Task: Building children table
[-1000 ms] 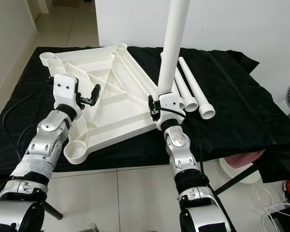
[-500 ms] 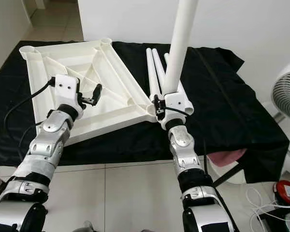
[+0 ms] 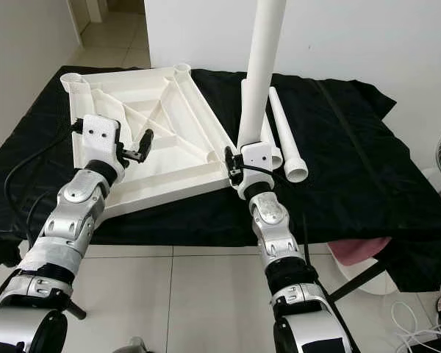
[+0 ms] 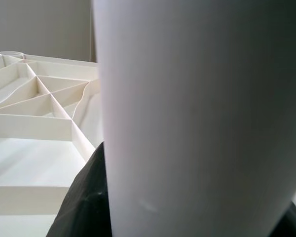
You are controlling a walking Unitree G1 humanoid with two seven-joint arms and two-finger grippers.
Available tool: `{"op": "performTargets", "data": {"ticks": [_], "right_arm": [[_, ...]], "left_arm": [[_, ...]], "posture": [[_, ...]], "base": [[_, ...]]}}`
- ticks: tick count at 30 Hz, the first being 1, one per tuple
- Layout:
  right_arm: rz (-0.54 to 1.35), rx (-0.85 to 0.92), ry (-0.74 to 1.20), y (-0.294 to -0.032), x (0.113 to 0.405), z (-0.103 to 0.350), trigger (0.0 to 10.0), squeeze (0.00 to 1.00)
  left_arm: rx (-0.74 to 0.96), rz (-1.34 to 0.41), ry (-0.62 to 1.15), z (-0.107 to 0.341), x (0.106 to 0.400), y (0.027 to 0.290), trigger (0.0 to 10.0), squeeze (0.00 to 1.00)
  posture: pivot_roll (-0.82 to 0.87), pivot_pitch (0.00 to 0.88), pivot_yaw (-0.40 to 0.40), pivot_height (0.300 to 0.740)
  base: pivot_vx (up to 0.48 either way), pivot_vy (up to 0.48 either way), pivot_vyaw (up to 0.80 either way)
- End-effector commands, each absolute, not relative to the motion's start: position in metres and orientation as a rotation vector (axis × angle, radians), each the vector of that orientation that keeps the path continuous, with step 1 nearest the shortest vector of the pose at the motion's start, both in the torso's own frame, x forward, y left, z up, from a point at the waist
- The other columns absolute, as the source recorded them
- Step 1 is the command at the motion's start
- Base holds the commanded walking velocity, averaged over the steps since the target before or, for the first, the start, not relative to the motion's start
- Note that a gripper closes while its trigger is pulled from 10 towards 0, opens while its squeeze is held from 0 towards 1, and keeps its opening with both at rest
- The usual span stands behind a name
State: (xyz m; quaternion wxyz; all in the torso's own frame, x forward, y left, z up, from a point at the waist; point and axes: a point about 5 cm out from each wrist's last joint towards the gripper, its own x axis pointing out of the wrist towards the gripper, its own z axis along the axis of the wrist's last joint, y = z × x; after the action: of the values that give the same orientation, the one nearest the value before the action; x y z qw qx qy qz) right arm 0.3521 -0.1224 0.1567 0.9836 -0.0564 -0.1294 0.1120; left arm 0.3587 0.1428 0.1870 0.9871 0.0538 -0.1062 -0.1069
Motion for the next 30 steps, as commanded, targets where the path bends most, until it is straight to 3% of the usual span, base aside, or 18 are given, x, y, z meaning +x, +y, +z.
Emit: {"op": "performTargets", "data": {"ticks": [1,7,15,30], "right_arm": [[0.218,-0.119,-0.274,-0.124,0.353,0.16,10.0,0.0],[0.216,-0.119,-0.276,-0.125,0.353,0.16,10.0,0.0],[0.17,-0.029,-0.429,-0.134,0.349,0.185,10.0,0.0],[0.164,-0.022,-0.445,-0.14,0.348,0.19,10.0,0.0]], "left_arm": [[0.103,-0.231,-0.2,0.186,0.36,0.143,10.0,0.0],[0.099,-0.232,-0.201,0.187,0.36,0.142,10.0,0.0],[0.082,-0.238,-0.22,0.193,0.358,0.143,10.0,0.0],[0.056,-0.24,-0.233,0.196,0.353,0.147,10.0,0.0]], "posture": [[0.03,0.0,-0.036,0.74],[0.03,0.0,-0.036,0.74],[0.03,0.0,-0.038,0.74],[0.03,0.0,-0.043,0.74]], "base": [[0.0,0.0,0.0],[0.0,0.0,0.0],[0.0,0.0,0.0],[0.284,0.0,0.0]]}}
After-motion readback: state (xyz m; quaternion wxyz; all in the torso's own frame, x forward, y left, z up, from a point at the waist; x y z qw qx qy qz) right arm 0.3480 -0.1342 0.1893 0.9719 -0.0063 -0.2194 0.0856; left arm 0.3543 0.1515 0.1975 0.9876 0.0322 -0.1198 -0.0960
